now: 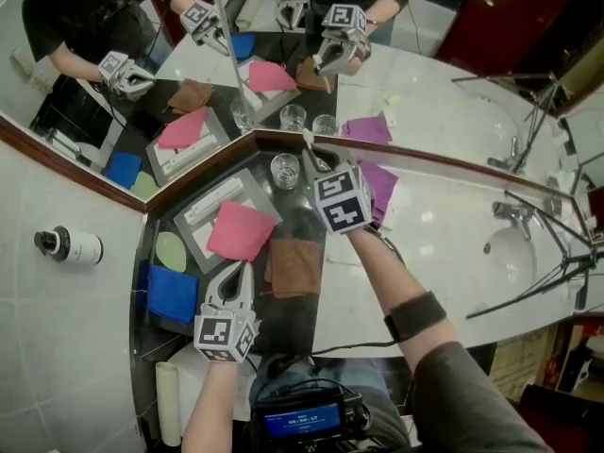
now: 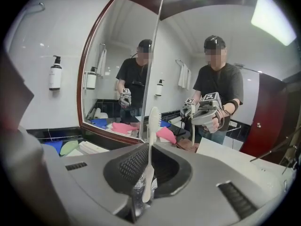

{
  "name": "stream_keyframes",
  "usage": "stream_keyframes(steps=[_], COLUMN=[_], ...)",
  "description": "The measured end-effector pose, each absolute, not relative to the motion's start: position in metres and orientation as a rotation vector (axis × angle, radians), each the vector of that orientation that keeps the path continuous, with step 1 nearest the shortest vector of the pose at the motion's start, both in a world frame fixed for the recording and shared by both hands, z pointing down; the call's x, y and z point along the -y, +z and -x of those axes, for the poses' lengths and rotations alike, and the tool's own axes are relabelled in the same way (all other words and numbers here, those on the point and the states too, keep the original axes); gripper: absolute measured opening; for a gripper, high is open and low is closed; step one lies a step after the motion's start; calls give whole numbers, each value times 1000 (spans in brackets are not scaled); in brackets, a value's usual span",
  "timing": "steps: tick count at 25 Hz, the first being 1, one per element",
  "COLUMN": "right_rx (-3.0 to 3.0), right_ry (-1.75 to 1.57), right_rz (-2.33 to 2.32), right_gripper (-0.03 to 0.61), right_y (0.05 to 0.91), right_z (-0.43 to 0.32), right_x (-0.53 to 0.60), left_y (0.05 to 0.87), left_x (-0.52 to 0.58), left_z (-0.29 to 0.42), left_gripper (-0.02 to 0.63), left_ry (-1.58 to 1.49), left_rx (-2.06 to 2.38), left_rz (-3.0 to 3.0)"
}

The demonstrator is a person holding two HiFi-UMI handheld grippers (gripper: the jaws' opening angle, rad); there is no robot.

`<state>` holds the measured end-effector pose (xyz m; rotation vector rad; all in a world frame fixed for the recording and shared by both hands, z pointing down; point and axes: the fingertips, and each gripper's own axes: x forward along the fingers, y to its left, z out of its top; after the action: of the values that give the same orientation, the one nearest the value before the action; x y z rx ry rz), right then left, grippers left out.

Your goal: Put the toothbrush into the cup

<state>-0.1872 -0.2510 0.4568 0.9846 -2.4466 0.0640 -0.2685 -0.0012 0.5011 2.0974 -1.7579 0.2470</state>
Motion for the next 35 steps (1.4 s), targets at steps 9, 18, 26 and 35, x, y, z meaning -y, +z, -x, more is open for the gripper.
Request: stream_keyframes(steps=[9, 18, 26, 35], right_rx=[2476, 2330, 2081, 1762], right_ry=[422, 1143, 1606, 1984], right_rz=[-1194, -1597, -1909, -2211], right_gripper=[41, 41, 41, 41], right_y=[461, 538, 591, 647], right_z=[95, 11, -36, -73], right_x=[184, 105, 53, 21], left_y=[489, 489, 489, 493], left_x=[-7, -8, -6, -1], left_z=[229, 202, 192, 181], left_gripper=[0, 0, 0, 0], left_ry=[281, 324, 330, 350], left_rx=[1692, 1589, 1534, 1493], left_rz=[-2187, -2266, -2306, -2329])
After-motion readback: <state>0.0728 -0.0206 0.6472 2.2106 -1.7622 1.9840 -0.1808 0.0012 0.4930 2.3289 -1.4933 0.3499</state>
